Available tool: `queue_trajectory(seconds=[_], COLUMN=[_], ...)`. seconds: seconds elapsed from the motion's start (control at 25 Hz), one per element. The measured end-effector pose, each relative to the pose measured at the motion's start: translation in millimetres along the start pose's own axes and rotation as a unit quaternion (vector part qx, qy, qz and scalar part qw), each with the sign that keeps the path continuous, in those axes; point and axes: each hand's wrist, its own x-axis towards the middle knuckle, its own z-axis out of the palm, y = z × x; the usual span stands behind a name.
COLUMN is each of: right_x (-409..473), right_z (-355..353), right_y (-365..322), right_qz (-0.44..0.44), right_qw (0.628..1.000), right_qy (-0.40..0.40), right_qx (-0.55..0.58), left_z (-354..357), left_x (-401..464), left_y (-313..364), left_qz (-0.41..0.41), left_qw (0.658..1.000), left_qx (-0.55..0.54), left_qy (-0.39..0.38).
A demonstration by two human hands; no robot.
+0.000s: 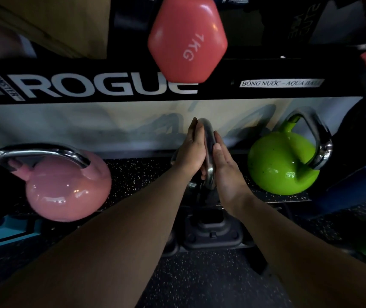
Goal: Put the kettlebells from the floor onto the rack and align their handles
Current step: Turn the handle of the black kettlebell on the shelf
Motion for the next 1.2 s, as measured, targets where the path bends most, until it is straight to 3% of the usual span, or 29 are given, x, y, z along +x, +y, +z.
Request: queue_trajectory(seconds=[0.24,1.2], right_x=[6,2], right_z=[11,3], right_y=[11,6], right_qz=[0.004,0.016], right_qw=[0.999,1.000], right_qy=[0.012,-0.018], right_qx=[0.049,0.004], left_z=[-7,-4], left_x=[4,5], left_y=[1,-7], left_qz=[0.018,0.017], left_qw=[1.000,0.999], left_qx=[0.010,0.030], left_qy=[-0.007,0.015])
